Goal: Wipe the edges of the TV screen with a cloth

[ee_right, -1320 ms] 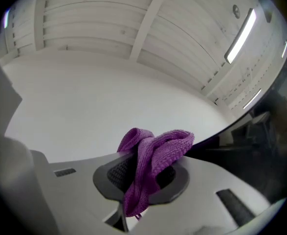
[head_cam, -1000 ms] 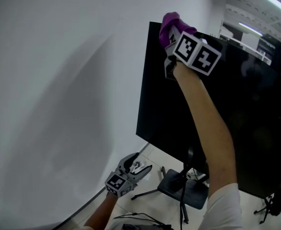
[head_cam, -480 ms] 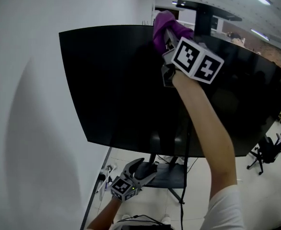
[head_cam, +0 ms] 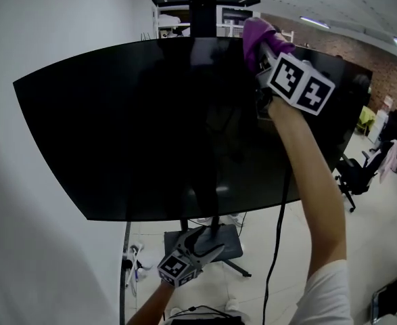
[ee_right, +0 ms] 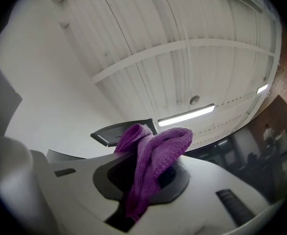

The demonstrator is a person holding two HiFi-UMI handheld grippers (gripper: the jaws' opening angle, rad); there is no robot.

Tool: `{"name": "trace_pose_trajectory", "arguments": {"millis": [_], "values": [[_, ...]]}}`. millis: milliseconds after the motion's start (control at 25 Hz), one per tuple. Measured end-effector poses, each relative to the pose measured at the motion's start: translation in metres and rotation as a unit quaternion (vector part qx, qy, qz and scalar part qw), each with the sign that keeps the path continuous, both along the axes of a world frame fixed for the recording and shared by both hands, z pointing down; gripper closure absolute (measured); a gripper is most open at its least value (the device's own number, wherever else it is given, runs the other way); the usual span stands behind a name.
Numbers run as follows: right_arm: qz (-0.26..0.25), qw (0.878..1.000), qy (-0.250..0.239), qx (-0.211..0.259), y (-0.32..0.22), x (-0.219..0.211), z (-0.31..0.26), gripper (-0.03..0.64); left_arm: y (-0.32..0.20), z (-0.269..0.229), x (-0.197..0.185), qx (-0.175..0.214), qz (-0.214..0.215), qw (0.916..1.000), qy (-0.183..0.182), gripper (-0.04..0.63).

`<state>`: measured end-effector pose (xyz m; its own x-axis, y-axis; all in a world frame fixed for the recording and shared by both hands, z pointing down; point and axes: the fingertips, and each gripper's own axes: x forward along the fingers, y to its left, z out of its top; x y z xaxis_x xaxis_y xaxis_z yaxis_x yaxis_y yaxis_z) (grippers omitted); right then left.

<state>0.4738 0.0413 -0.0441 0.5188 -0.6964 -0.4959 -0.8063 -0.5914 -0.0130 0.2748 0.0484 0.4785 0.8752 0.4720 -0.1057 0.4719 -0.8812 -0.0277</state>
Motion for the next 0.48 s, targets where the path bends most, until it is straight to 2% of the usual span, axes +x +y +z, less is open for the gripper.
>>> {"name": "trace_pose_trajectory", "arguments": {"millis": [280,400,480], "values": [[0.089,0.996,-0.004,0.012,0.096,0.063,0.000,0.548,0.015,-0.005,0.021,-0.004,0.006,1.0000,0.004,0.270],[0.137,0.991,-0.001,0.009,0.134,0.084,0.004,0.549,0.012,0.002,0.029,0.002,0.005,1.0000,0.005,0.270],[0.173,0.985,0.005,0.004,0.160,0.096,0.009,0.548,0.016,-0.007,0.030,-0.010,0.005,0.9999,0.001,0.270]]}}
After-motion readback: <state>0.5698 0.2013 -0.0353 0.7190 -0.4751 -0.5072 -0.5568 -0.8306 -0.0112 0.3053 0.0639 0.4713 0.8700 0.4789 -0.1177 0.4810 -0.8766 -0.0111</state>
